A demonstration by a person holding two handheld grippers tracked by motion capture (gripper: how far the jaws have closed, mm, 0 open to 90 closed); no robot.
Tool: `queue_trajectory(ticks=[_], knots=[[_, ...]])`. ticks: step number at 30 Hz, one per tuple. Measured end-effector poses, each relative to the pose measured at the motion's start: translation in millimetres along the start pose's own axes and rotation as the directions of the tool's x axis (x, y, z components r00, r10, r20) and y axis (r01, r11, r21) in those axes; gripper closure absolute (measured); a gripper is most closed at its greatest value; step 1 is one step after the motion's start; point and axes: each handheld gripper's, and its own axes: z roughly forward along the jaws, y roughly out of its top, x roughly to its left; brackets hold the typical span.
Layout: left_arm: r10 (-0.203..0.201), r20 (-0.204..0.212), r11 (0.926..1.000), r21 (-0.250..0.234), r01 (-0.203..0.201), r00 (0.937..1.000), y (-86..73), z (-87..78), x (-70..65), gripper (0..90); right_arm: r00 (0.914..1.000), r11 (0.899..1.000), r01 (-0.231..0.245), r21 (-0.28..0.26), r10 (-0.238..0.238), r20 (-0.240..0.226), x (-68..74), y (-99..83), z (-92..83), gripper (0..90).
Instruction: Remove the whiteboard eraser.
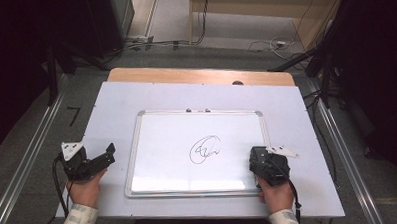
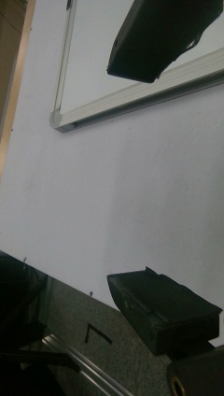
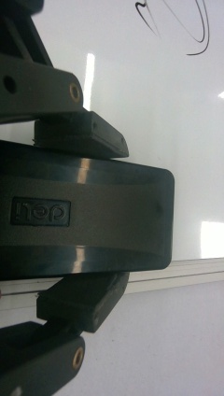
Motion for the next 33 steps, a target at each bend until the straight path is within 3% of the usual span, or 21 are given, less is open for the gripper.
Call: queue_trajectory(ticks=[18,33], knots=[[-0.004,0.001,1.0000,-0.001,0.004,1.0000,0.2,0.1,0.6,3.1,0.9983,0.997,0.057,-0.044,-0.056,0.016,-1.1,1.7,-5.0,38.2],[-0.003,0.002,1.0000,0.003,0.003,1.0000,0.0,0.8,0.7,3.1,0.9974,0.995,0.054,-0.084,-0.058,-0.043,-4.4,10.4,-23.2,38.2]])
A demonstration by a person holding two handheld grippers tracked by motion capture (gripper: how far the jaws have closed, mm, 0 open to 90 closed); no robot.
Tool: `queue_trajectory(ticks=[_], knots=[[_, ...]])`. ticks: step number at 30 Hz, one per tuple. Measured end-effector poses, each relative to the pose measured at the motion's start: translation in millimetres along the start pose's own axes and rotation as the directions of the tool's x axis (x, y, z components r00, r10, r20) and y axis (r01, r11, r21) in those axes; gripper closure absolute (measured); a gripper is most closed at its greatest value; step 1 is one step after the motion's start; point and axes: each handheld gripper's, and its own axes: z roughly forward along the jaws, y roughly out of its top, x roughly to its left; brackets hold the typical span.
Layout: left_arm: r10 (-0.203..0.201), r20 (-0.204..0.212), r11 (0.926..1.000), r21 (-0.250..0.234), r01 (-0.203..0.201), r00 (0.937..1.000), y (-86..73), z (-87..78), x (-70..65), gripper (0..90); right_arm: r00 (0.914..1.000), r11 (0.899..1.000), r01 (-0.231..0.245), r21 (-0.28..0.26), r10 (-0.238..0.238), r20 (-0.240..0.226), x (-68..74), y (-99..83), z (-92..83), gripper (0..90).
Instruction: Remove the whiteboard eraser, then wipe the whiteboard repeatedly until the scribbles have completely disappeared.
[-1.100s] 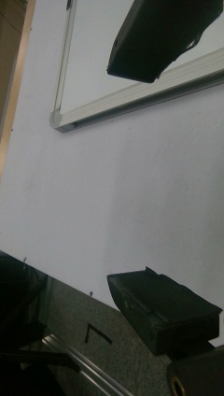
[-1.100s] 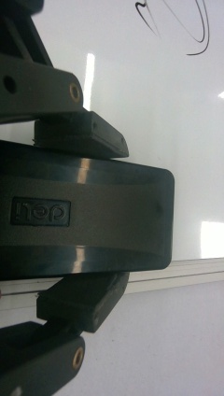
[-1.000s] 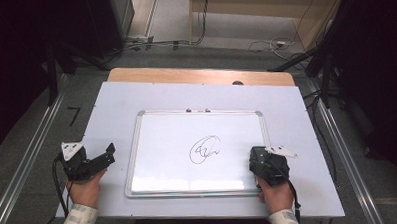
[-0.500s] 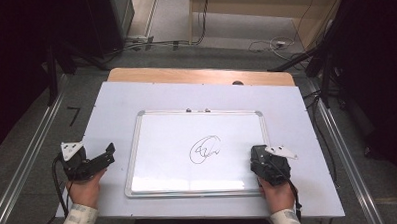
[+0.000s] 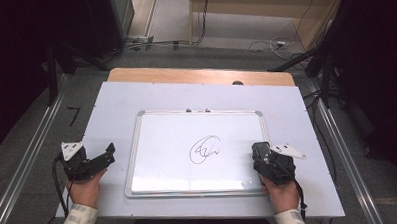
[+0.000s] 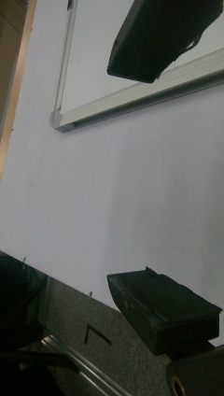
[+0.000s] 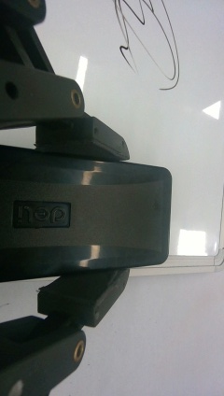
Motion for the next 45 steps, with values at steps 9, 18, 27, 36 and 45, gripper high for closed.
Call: queue_trajectory(ticks=[9,18,27,36,45], knots=[[-0.006,-0.003,1.0000,0.001,0.006,1.0000,0.1,0.3,1.9,3.1,0.9998,1.000,0.002,0.004,-0.002,-0.019,1.3,2.0,0.0,38.2],[-0.003,-0.004,1.0000,-0.001,0.003,1.0000,-0.1,-0.1,1.5,3.1,0.9997,1.000,-0.001,0.000,0.001,-0.024,0.9,1.9,-1.3,38.2],[-0.003,-0.004,1.0000,-0.004,0.003,1.0000,0.0,-1.1,0.5,3.2,0.9996,1.000,-0.001,-0.001,0.001,-0.027,0.4,1.5,-1.5,38.2],[-0.004,-0.005,1.0000,-0.002,0.004,1.0000,0.1,-0.1,1.5,3.1,0.9995,1.000,-0.001,-0.001,0.001,-0.033,1.2,3.3,0.6,38.2],[0.004,-0.006,1.0000,-0.003,-0.004,1.0000,-0.2,-0.8,-0.2,3.2,0.9984,1.000,0.024,-0.003,-0.024,-0.051,8.5,6.6,2.7,38.3]])
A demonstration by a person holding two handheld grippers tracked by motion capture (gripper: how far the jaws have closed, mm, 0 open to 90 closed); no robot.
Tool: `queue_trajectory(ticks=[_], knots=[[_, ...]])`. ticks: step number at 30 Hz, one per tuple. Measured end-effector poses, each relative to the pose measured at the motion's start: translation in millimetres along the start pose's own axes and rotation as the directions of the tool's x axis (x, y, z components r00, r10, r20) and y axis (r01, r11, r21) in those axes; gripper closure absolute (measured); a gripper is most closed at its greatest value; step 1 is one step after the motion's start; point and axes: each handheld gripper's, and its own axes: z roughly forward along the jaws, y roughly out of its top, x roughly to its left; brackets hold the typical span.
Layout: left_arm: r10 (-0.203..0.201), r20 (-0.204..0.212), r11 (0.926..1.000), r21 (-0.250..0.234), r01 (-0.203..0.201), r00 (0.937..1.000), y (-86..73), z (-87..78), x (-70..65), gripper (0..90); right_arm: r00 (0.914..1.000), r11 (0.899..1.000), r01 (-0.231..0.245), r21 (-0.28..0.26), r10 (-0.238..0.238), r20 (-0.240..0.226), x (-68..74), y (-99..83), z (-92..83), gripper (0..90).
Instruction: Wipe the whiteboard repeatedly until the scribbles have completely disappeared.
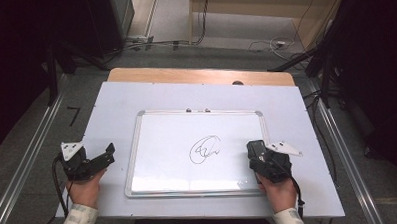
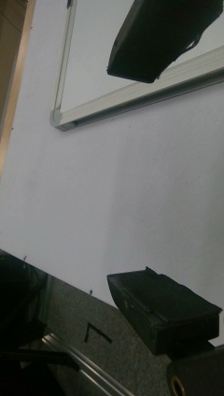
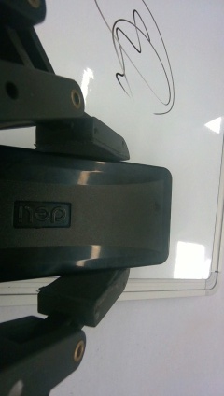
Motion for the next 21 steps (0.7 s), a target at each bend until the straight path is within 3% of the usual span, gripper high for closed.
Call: queue_trajectory(ticks=[21], knots=[[0.003,0.000,1.0000,0.003,-0.003,1.0000,0.3,0.8,-0.3,3.2,0.9996,0.999,0.018,0.026,-0.017,-0.021,10.9,9.1,19.7,38.2]])
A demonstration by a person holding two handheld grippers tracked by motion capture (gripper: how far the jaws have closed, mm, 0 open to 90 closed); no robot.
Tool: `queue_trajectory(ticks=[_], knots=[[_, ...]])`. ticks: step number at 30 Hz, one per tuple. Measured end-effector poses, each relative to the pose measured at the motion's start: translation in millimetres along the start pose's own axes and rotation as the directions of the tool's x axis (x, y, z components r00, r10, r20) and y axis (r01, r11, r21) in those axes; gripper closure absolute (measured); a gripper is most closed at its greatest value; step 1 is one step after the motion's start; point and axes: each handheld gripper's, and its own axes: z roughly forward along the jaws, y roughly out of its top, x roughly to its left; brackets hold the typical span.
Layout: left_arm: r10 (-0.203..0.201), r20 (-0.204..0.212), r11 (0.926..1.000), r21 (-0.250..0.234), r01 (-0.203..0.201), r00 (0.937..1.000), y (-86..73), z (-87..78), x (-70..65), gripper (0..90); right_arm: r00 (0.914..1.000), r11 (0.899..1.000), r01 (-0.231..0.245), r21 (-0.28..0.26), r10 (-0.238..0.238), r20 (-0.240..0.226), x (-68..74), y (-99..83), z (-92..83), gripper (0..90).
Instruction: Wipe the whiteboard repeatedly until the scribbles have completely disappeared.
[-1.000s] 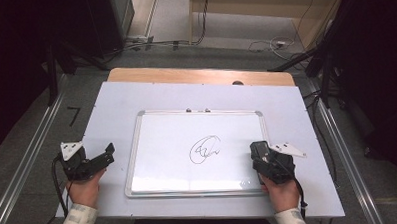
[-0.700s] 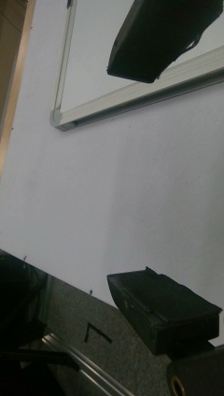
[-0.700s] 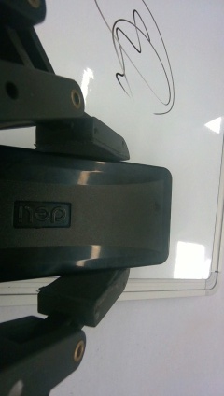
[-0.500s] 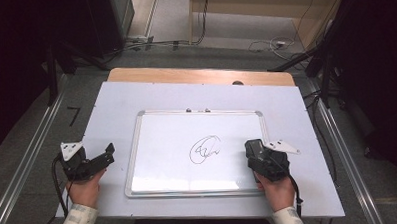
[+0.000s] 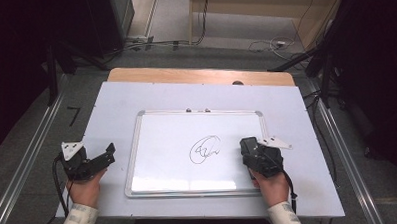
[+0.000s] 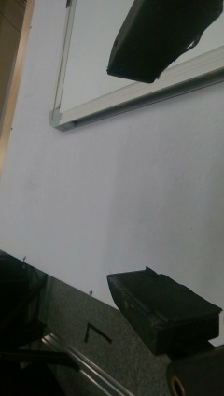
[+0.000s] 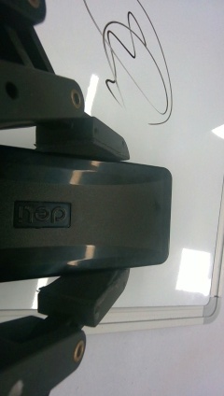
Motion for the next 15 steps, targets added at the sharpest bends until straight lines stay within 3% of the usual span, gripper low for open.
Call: queue_trajectory(ticks=[15], knots=[[-0.003,-0.001,1.0000,-0.001,0.003,1.0000,-0.1,0.8,0.0,3.2,0.9994,1.000,0.027,-0.003,-0.027,-0.023,18.2,13.3,19.6,38.2]])
